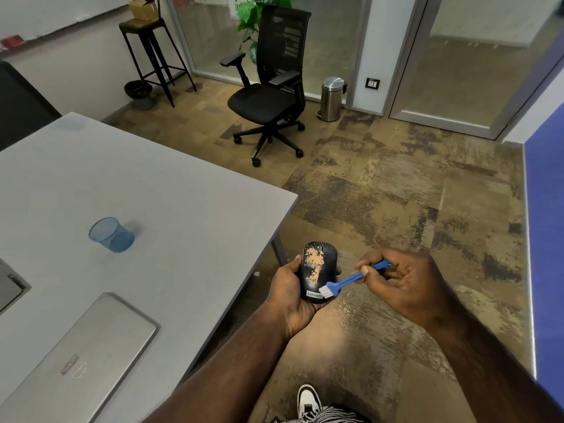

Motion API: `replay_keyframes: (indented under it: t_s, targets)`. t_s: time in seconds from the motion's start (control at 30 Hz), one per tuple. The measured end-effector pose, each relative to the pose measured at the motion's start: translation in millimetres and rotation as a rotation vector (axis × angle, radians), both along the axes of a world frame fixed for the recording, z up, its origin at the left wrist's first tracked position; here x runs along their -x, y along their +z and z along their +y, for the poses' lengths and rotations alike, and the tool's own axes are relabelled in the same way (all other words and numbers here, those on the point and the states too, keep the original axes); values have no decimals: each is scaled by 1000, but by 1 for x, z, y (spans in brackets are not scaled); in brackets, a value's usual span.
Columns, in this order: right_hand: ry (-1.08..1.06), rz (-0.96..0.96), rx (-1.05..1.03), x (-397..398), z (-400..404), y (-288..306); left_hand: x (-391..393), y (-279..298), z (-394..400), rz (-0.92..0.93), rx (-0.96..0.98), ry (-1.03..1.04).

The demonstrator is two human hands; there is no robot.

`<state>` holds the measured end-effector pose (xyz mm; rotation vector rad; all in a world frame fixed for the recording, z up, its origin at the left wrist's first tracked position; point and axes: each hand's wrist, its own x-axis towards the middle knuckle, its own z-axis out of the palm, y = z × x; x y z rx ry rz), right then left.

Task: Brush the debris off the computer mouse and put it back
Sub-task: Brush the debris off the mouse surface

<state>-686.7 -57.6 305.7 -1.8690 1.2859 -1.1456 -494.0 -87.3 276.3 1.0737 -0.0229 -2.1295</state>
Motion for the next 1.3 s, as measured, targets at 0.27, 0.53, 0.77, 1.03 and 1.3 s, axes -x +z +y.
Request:
replay_keyframes:
  t_s: [0.27,0.53,0.77,1.03,1.3]
  targets:
    - [-164,-35,29,7,-8,0,0,3,1,44,-10,-2]
    - [-246,33,5,9,-14,-4,-1,1,1,43,3,-17]
    - [-153,11,26,8,-14,-2,-2,-2,2,50,0,-15]
    - [-166,7,20,5,-16,1,-3,-2,1,34,20,-38]
    - [-220,-22,16,3,-21,5,0,0,2,-18,15,-50]
